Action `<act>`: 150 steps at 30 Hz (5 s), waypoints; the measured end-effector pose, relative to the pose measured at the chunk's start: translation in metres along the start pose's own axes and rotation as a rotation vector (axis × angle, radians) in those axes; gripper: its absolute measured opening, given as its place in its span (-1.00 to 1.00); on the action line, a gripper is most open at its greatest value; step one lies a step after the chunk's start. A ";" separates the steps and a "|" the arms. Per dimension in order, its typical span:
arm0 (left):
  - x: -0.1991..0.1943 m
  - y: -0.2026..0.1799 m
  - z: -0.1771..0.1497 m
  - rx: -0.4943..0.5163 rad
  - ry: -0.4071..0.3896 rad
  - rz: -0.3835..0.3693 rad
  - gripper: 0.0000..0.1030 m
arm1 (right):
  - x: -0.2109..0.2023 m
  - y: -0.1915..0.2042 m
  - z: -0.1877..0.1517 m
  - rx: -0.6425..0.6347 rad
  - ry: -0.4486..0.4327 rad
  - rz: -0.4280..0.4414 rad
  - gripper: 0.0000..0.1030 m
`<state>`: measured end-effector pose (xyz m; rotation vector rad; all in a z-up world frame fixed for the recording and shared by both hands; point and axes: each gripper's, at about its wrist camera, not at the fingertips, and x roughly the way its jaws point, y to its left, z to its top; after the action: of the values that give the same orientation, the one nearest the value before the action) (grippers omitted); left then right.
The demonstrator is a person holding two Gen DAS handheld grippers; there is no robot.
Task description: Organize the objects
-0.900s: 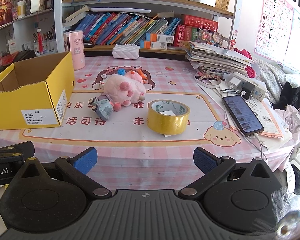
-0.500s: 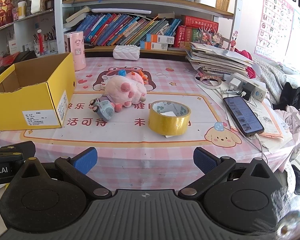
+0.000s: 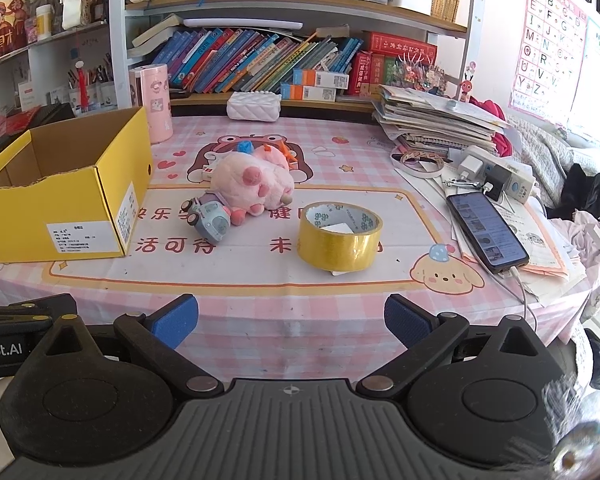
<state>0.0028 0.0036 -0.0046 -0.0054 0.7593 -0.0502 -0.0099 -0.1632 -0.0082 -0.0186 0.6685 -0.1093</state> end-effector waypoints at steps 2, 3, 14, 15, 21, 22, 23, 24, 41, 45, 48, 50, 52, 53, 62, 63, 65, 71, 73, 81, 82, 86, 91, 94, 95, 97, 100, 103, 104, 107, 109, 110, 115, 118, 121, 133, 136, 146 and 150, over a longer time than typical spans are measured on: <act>-0.001 -0.001 0.000 0.010 -0.007 0.004 1.00 | 0.000 0.000 0.000 0.000 0.000 0.000 0.96; -0.001 0.000 0.001 0.010 -0.009 0.003 1.00 | 0.000 0.000 0.000 0.001 -0.002 0.001 0.95; -0.002 -0.002 0.003 0.026 -0.037 0.001 1.00 | -0.001 -0.001 0.000 0.008 -0.013 0.009 0.94; -0.002 -0.003 0.003 0.027 -0.037 0.001 1.00 | 0.000 -0.002 -0.001 0.009 -0.013 0.008 0.94; 0.000 -0.004 0.003 0.029 -0.034 -0.004 1.00 | 0.001 -0.004 -0.001 0.010 -0.011 0.002 0.94; 0.000 -0.004 0.003 0.029 -0.033 -0.004 1.00 | 0.002 -0.004 0.000 0.010 -0.011 0.003 0.94; 0.001 -0.004 0.003 0.029 -0.032 -0.005 1.00 | 0.002 -0.004 0.000 0.010 -0.011 0.002 0.94; 0.001 -0.004 0.003 0.029 -0.032 -0.005 1.00 | 0.002 -0.004 0.000 0.010 -0.010 0.003 0.94; 0.002 -0.003 0.001 0.033 -0.042 -0.001 1.00 | 0.002 -0.005 0.000 0.008 -0.011 0.002 0.94; 0.002 -0.003 0.001 0.031 -0.051 0.003 1.00 | 0.002 -0.005 0.000 0.006 -0.015 -0.001 0.94; 0.000 -0.001 0.000 0.023 -0.063 -0.001 1.00 | 0.004 -0.008 0.001 0.007 -0.015 -0.011 0.94; 0.001 0.000 0.000 0.020 -0.061 -0.011 1.00 | 0.005 -0.010 0.000 0.012 -0.009 -0.014 0.94; 0.002 -0.001 -0.001 0.023 -0.055 -0.022 1.00 | 0.006 -0.009 0.000 0.009 -0.008 -0.014 0.94; 0.002 -0.001 -0.001 0.028 -0.052 -0.025 1.00 | 0.006 -0.010 0.000 0.007 -0.009 -0.013 0.94; 0.002 -0.008 0.000 0.048 -0.109 -0.041 1.00 | 0.010 -0.011 -0.002 -0.034 -0.020 -0.016 0.94; 0.002 -0.009 0.000 0.053 -0.112 -0.043 1.00 | 0.011 -0.012 -0.002 -0.037 -0.021 -0.013 0.94; 0.004 -0.013 0.002 0.059 -0.107 -0.048 1.00 | 0.013 -0.014 -0.003 -0.042 -0.017 -0.004 0.94; 0.015 -0.021 0.008 0.052 -0.058 -0.036 1.00 | 0.022 -0.021 0.002 -0.054 -0.005 0.019 0.94; 0.021 -0.022 0.011 0.038 -0.040 -0.024 1.00 | 0.028 -0.023 0.003 -0.064 0.007 0.016 0.94; 0.041 -0.035 0.021 0.007 -0.003 -0.017 0.99 | 0.055 -0.041 0.016 -0.064 0.037 0.045 0.84; 0.043 -0.038 0.023 0.005 0.001 -0.016 0.98 | 0.059 -0.044 0.018 -0.066 0.044 0.049 0.84; 0.054 -0.050 0.030 -0.002 0.007 -0.012 0.94 | 0.077 -0.054 0.026 -0.071 0.067 0.057 0.84; 0.066 -0.065 0.039 -0.005 0.011 0.010 0.92 | 0.102 -0.070 0.037 -0.071 0.094 0.071 0.84; 0.072 -0.073 0.042 -0.010 0.017 0.030 0.92 | 0.117 -0.076 0.043 -0.082 0.104 0.087 0.84; 0.074 -0.075 0.043 -0.012 0.019 0.036 0.92 | 0.122 -0.078 0.044 -0.086 0.110 0.094 0.85; 0.078 -0.077 0.044 -0.020 0.027 0.050 0.92 | 0.133 -0.080 0.047 -0.099 0.120 0.103 0.85; 0.082 -0.079 0.046 -0.032 0.037 0.072 0.92 | 0.150 -0.082 0.051 -0.120 0.136 0.117 0.85; 0.085 -0.081 0.049 -0.044 0.043 0.092 0.92 | 0.167 -0.082 0.056 -0.126 0.161 0.152 0.88; 0.086 -0.082 0.049 -0.047 0.046 0.098 0.92 | 0.172 -0.081 0.057 -0.130 0.169 0.163 0.88; 0.090 -0.084 0.051 -0.058 0.052 0.106 0.92 | 0.184 -0.080 0.060 -0.144 0.191 0.195 0.78; 0.093 -0.086 0.055 -0.066 0.052 0.105 0.90 | 0.187 -0.081 0.063 -0.144 0.193 0.215 0.76; 0.095 -0.087 0.057 -0.069 0.048 0.102 0.89 | 0.186 -0.083 0.066 -0.133 0.183 0.232 0.75; 0.114 -0.100 0.070 -0.059 0.040 0.081 0.83 | 0.164 -0.102 0.091 -0.066 0.022 0.295 0.75; 0.133 -0.106 0.077 -0.056 0.056 0.082 0.72 | 0.155 -0.109 0.103 -0.072 -0.039 0.291 0.75; 0.153 -0.108 0.083 -0.065 0.075 0.096 0.63 | 0.153 -0.116 0.109 -0.076 -0.047 0.286 0.75; 0.197 -0.109 0.083 -0.075 0.173 0.103 -0.15 | 0.156 -0.122 0.109 -0.144 -0.045 0.298 0.75; 0.188 -0.108 0.084 -0.084 0.162 0.097 -0.15 | 0.157 -0.122 0.108 -0.147 -0.039 0.298 0.75; 0.118 -0.092 0.081 -0.153 0.074 -0.023 -0.15 | 0.161 -0.107 0.098 -0.131 0.016 0.227 0.75; 0.097 -0.081 0.079 -0.170 0.034 -0.060 -0.15 | 0.152 -0.094 0.091 -0.140 0.030 0.222 0.76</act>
<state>0.1236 -0.0825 -0.0117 -0.1894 0.7958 -0.0429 0.1561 -0.2747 -0.0264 -0.0770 0.7026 0.1507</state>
